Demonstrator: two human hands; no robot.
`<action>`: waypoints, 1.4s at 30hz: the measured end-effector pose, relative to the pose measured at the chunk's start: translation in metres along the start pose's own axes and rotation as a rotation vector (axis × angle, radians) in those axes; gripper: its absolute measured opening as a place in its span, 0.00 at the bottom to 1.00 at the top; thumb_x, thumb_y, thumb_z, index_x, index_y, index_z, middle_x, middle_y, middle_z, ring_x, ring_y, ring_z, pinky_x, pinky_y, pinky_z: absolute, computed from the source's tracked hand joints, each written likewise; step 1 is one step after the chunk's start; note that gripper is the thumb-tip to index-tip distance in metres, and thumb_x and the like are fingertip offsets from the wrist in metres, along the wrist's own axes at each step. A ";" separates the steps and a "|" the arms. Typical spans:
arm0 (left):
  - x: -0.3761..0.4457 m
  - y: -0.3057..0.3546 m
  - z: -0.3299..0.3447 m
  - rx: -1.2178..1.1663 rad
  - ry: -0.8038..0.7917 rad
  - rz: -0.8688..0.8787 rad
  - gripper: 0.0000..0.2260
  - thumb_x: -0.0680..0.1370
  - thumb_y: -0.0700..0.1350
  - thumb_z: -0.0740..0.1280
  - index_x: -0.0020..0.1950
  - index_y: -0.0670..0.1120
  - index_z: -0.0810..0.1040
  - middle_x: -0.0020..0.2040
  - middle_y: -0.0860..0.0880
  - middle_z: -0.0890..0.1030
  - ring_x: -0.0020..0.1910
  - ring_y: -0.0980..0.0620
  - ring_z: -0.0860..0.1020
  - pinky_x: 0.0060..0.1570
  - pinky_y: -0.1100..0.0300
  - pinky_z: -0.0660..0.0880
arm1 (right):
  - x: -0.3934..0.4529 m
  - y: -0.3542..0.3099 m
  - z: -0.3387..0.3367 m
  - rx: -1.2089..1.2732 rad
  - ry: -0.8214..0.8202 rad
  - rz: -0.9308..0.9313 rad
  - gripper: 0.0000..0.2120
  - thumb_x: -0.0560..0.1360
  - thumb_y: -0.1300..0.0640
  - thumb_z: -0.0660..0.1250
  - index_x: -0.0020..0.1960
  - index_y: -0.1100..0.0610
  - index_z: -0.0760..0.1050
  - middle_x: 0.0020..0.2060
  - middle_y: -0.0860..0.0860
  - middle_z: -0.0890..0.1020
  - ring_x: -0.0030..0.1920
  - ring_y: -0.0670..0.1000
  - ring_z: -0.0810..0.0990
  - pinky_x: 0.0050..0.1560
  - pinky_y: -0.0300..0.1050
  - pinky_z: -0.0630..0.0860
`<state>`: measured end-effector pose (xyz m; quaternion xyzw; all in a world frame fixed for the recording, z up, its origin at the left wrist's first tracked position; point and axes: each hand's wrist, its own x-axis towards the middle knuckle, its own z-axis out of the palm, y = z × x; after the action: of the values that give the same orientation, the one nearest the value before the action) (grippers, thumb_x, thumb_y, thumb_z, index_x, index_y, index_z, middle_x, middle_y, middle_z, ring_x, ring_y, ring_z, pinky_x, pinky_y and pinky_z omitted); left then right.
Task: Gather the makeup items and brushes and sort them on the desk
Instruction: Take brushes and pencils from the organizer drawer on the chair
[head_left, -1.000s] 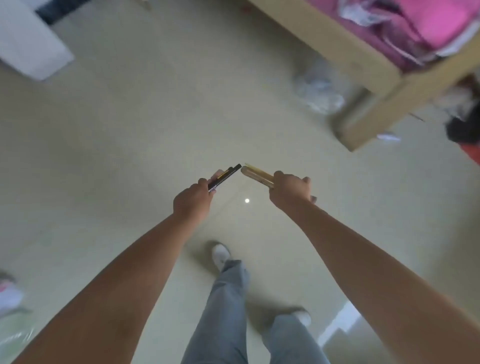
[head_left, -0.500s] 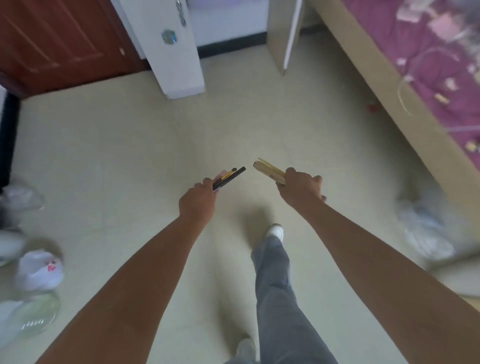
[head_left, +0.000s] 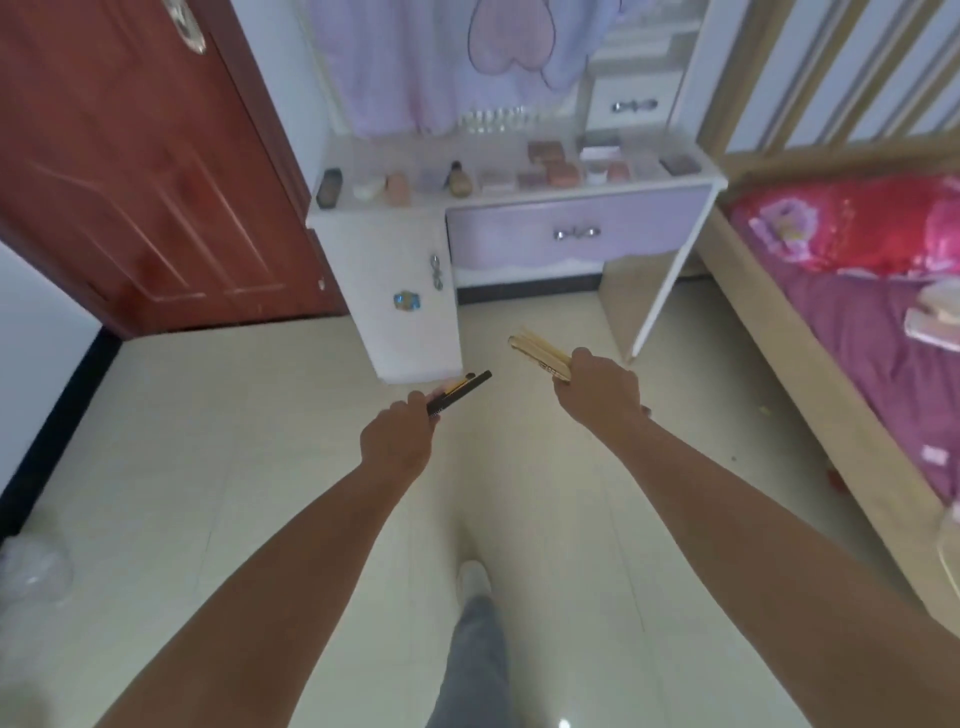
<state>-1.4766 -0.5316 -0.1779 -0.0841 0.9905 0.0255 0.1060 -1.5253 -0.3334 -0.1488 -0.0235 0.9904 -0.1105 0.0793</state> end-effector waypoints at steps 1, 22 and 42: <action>0.032 0.001 -0.008 -0.002 0.016 -0.002 0.16 0.81 0.51 0.52 0.61 0.41 0.66 0.56 0.43 0.76 0.52 0.45 0.77 0.43 0.56 0.70 | 0.032 -0.003 -0.005 0.017 0.010 -0.002 0.05 0.77 0.57 0.55 0.48 0.59 0.64 0.41 0.55 0.76 0.37 0.55 0.71 0.43 0.45 0.67; 0.595 0.052 -0.140 -0.029 0.068 -0.037 0.15 0.82 0.49 0.52 0.61 0.41 0.68 0.59 0.44 0.74 0.58 0.46 0.74 0.52 0.56 0.73 | 0.597 -0.044 -0.088 0.078 -0.137 0.054 0.15 0.74 0.60 0.60 0.60 0.59 0.68 0.54 0.56 0.77 0.55 0.56 0.77 0.48 0.44 0.71; 0.825 0.084 -0.131 -0.144 -0.361 -0.112 0.18 0.79 0.51 0.57 0.63 0.41 0.68 0.59 0.44 0.75 0.58 0.45 0.75 0.49 0.56 0.73 | 0.809 -0.090 -0.026 0.339 -0.314 0.252 0.19 0.74 0.64 0.59 0.64 0.62 0.62 0.60 0.60 0.67 0.61 0.59 0.68 0.57 0.47 0.69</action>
<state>-2.3125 -0.5908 -0.2238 -0.1406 0.9447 0.1049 0.2769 -2.3251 -0.4677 -0.2264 0.0967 0.9285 -0.2588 0.2480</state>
